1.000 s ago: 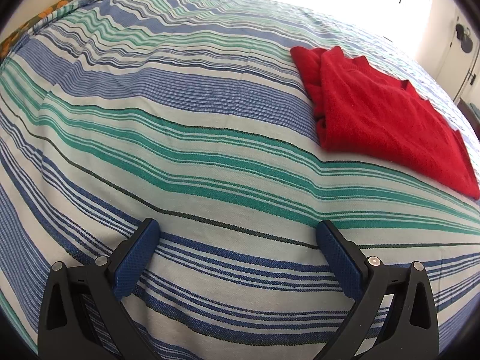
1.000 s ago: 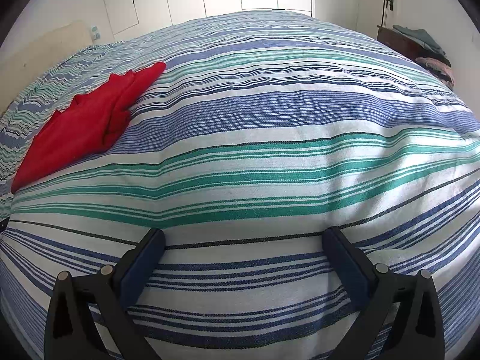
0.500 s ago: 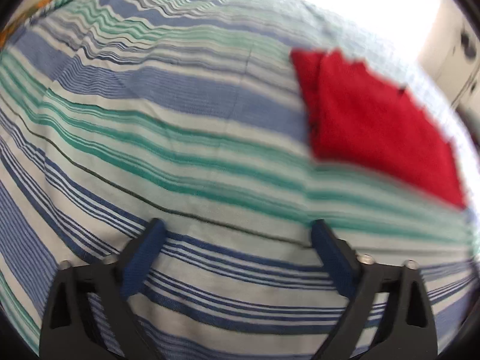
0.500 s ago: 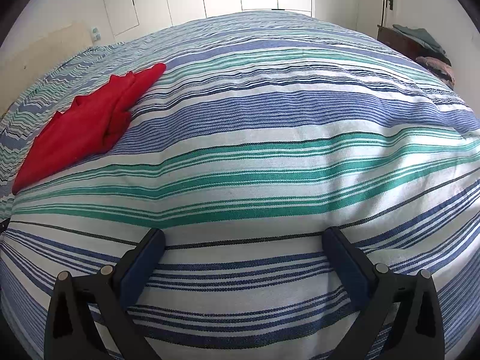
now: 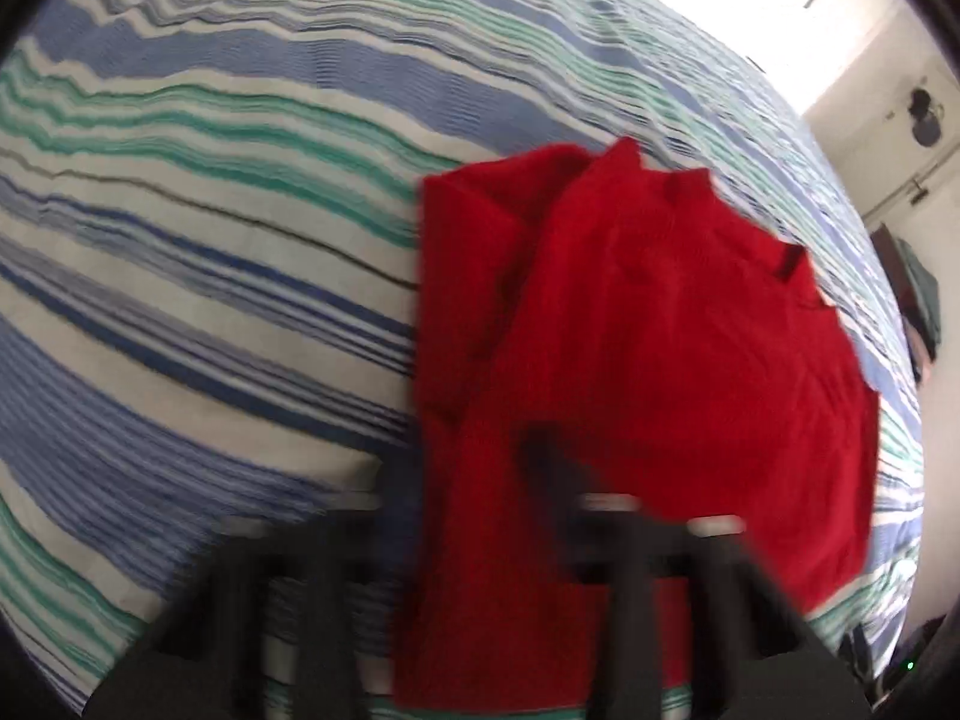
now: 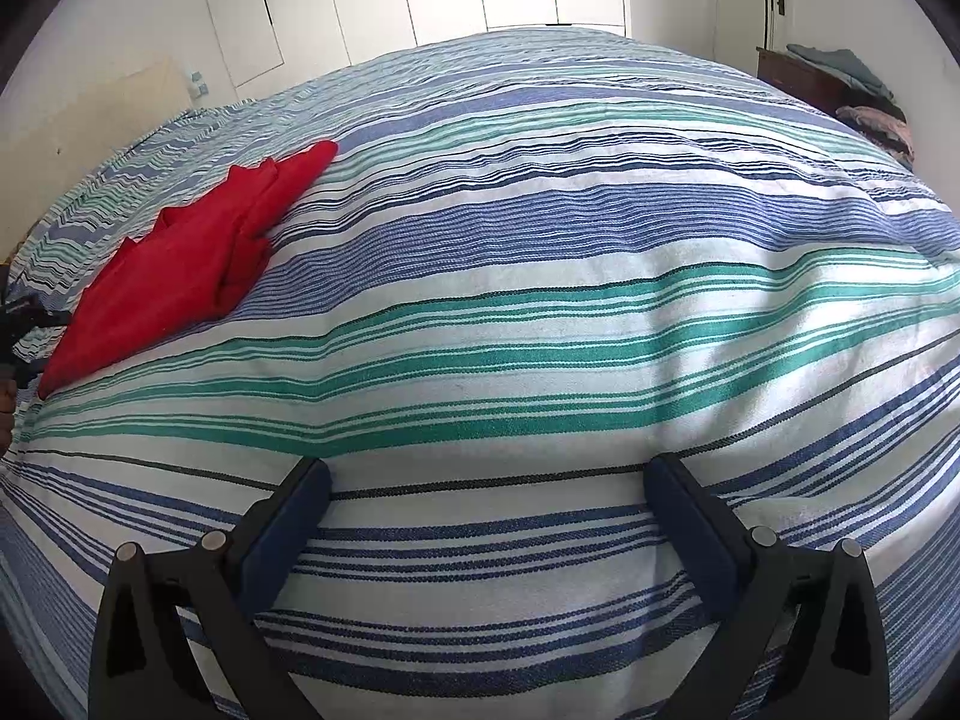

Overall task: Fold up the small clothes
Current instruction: 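Grasp the folded sweater edge with the left gripper and fold it over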

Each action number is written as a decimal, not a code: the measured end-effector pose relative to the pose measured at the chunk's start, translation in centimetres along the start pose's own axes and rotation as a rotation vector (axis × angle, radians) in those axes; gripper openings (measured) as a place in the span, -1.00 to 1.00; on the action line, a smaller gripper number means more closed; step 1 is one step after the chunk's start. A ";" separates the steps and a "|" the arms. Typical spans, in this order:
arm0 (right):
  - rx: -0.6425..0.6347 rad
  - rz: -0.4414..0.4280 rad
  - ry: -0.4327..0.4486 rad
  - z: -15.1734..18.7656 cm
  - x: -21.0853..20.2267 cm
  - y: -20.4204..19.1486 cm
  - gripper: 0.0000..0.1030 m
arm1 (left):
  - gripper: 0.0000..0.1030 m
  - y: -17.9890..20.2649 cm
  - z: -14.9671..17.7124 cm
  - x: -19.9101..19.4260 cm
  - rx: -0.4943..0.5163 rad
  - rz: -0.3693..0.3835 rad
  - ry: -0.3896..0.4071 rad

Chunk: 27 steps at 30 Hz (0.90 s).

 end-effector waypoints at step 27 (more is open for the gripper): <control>-0.010 0.016 -0.018 -0.2 0.2 -0.3 1.00 | 0.68 17.3 15.7 -7.8 0.471 -0.062 0.251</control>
Point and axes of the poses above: each gripper's, at about its wrist camera, not at the fingertips, and x roughly the way its jaws point, y to its right, z to its underside, the point moved 1 cm from there along x, roughly the way its jaws point, and after that the axes turned 4 degrees about x, right-handed, at the moved point
